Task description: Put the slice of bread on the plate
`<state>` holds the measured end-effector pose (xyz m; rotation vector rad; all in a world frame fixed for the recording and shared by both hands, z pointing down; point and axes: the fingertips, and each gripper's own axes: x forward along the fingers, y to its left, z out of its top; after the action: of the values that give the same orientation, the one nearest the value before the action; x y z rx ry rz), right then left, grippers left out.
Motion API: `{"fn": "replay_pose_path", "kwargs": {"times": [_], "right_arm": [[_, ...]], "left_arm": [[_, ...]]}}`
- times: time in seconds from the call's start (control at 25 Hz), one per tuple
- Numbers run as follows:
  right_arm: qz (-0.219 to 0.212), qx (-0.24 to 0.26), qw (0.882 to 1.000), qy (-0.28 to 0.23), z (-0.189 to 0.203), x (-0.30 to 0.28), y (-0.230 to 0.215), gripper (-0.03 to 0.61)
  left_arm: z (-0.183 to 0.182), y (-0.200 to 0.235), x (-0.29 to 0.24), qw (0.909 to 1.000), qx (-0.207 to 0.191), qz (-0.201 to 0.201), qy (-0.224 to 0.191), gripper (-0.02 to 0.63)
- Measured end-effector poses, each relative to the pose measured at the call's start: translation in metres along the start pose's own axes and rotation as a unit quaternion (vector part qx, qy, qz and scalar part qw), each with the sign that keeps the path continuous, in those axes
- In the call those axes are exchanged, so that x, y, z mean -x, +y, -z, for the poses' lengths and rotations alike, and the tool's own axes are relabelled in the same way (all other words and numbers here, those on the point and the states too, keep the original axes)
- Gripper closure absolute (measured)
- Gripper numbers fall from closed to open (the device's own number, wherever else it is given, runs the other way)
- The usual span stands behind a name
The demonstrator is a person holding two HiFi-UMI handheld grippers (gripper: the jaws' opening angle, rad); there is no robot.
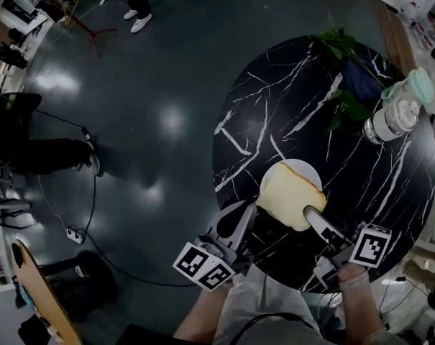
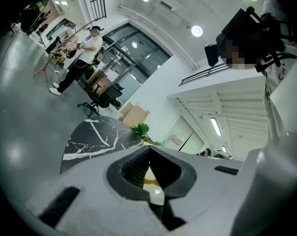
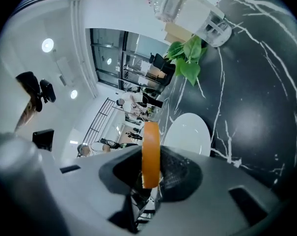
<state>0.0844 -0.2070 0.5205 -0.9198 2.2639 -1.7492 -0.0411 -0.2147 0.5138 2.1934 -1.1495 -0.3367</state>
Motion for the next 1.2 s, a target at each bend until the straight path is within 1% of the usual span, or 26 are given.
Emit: {"fn": "replay_pose_path", "kwargs": {"times": [0.16,0.28,0.4,0.52,0.6,0.68,0.8,0.92,1.0,1.2], "right_arm": [[-0.018,-0.036,0.999,0.006,0.002,-0.011,-0.006,0.491],[-0.013,-0.058,0.998,0.009,0.004,-0.015,-0.013,0.491],[0.006,-0.060,0.998,0.010,0.005,-0.014,-0.023,0.491],[0.012,-0.052,0.999,0.008,0.002,-0.016,-0.025,0.491],[0.023,-0.029,0.999,0.012,0.002,-0.018,-0.025,0.489],[0.045,0.011,0.999,0.019,0.001,-0.018,-0.026,0.489],[0.074,0.078,0.994,0.023,-0.004,-0.017,-0.023,0.486],[0.089,0.131,0.987,0.024,-0.007,-0.019,-0.018,0.480],[0.092,0.153,0.984,0.026,-0.008,-0.020,-0.015,0.477],[0.102,0.189,0.976,0.023,-0.011,-0.019,-0.014,0.468]], "left_arm": [[-0.001,-0.001,0.002,1.0000,-0.001,0.007,-0.004,0.604],[-0.002,-0.004,0.005,0.9999,0.001,0.011,-0.010,0.604],[-0.002,-0.008,0.008,0.9998,0.002,0.015,-0.012,0.604],[-0.001,-0.010,0.011,0.9998,0.004,0.017,-0.012,0.604],[-0.001,-0.011,0.012,0.9998,0.002,0.017,-0.012,0.604],[-0.002,-0.011,0.012,0.9998,0.001,0.017,-0.013,0.604],[-0.003,-0.012,0.011,0.9997,0.004,0.017,-0.018,0.604],[-0.005,-0.011,0.010,0.9996,0.006,0.015,-0.022,0.604],[-0.008,-0.010,0.010,0.9996,0.005,0.014,-0.025,0.604],[-0.013,-0.009,0.007,0.9994,0.004,0.015,-0.031,0.604]]}}
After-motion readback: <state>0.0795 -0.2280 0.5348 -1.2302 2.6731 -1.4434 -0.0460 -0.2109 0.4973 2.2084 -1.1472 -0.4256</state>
